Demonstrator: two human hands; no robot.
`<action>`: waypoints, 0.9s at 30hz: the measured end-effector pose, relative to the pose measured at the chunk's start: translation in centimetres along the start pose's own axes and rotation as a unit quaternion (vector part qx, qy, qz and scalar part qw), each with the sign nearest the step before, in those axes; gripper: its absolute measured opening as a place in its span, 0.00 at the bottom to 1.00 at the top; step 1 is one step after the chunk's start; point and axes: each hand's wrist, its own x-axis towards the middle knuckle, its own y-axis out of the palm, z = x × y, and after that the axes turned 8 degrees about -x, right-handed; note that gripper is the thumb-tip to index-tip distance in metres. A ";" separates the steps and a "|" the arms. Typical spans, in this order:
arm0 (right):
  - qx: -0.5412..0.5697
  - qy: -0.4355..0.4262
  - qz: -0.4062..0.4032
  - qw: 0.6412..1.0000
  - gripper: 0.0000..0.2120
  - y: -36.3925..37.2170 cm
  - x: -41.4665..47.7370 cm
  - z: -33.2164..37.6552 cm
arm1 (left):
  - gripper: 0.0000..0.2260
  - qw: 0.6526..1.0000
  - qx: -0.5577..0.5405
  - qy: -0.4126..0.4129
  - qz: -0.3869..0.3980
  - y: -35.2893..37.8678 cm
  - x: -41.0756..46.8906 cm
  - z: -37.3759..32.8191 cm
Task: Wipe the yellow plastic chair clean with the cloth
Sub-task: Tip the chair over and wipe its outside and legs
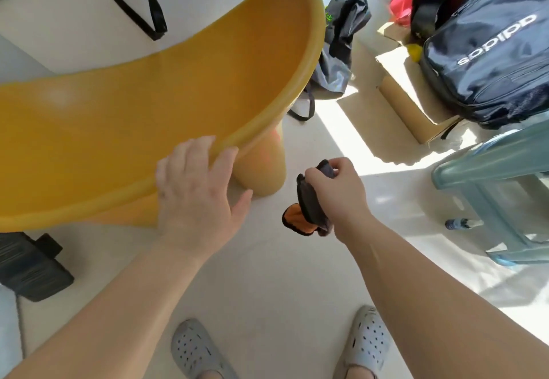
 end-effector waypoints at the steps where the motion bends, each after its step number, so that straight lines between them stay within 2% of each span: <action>1: 0.026 0.011 0.014 0.999 0.14 0.1 0.9 -0.7 | 0.30 1.000 0.020 0.002 -0.008 0.7 0.6 0.0; 4: 0.101 0.023 0.038 0.994 0.18 1.3 3.9 -3.0 | 0.35 0.997 0.071 0.024 -0.020 2.6 2.2 0.0; 7: 0.139 -0.006 0.036 0.990 0.16 3.4 6.7 -5.0 | 0.32 0.994 0.079 0.059 -0.053 4.2 3.2 -0.1; 11: 0.124 -0.114 -0.022 0.986 0.09 5.4 10.5 -6.6 | 0.30 0.988 0.087 0.076 -0.103 5.3 4.1 -0.2; 15: 0.163 -0.240 -0.086 0.953 0.05 5.9 14.2 -7.2 | 0.27 0.981 0.126 0.068 -0.133 5.8 4.7 -1.1; 18: 0.208 -0.291 -0.126 0.925 0.03 6.2 16.0 -6.9 | 0.24 0.974 0.152 0.053 -0.160 6.1 5.2 -2.4; 23: 0.231 -0.286 -0.138 0.919 0.05 5.4 16.3 -5.2 | 0.32 0.978 0.162 0.046 -0.126 6.3 6.4 -5.3; 27: 0.280 -0.258 -0.122 0.917 0.05 4.0 16.3 -4.9 | 0.34 0.974 0.195 0.064 -0.093 5.7 8.3 -6.3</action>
